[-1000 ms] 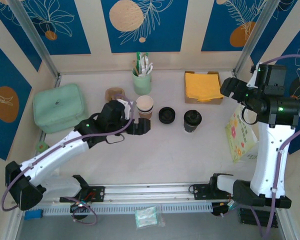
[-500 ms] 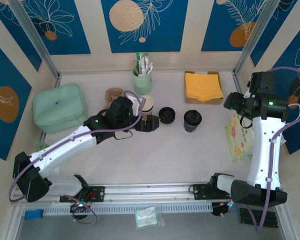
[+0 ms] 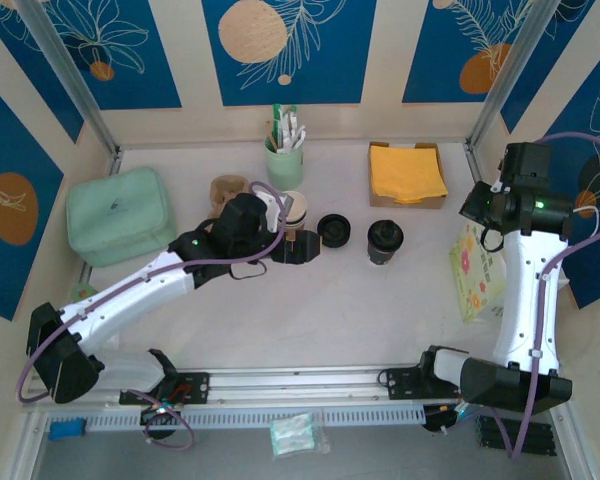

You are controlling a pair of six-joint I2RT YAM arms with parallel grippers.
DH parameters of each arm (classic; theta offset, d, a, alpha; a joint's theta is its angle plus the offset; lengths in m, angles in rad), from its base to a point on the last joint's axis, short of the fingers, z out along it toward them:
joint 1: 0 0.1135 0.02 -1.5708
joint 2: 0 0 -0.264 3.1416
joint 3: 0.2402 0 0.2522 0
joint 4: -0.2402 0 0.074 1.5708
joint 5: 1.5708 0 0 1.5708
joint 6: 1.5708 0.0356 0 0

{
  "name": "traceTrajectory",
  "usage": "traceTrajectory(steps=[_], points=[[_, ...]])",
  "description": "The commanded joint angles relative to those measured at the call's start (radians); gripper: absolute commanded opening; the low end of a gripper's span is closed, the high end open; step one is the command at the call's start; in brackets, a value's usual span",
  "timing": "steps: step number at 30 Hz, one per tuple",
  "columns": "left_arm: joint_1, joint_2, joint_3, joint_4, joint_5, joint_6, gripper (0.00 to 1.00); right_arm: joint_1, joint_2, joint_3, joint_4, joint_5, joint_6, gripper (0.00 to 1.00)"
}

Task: Pack the takeout coffee

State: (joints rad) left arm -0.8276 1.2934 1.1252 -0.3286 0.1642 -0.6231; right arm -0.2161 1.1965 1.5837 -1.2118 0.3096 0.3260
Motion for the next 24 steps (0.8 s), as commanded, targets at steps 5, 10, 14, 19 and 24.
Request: traceTrajectory(steps=[5, 10, 14, 19, 24], points=[[-0.009, 0.024, 0.025, -0.002, -0.021, -0.023, 0.99, -0.018, -0.011, 0.069, 0.042, -0.081, 0.004, 0.00], [-0.009, 0.037, 0.032, -0.011, -0.038, -0.030, 0.99, -0.021, -0.024, 0.101, 0.058, -0.125, 0.010, 0.00], [-0.009, 0.045, 0.036, -0.018, -0.054, -0.036, 1.00, -0.022, -0.029, 0.154, 0.054, -0.158, 0.009, 0.00], [-0.010, 0.062, 0.059, -0.034, -0.063, -0.035, 0.99, -0.018, -0.041, 0.235, 0.047, -0.180, 0.013, 0.00], [-0.010, 0.079, 0.083, -0.046, -0.060, -0.033, 1.00, -0.005, -0.050, 0.306, 0.031, -0.159, 0.002, 0.00]])
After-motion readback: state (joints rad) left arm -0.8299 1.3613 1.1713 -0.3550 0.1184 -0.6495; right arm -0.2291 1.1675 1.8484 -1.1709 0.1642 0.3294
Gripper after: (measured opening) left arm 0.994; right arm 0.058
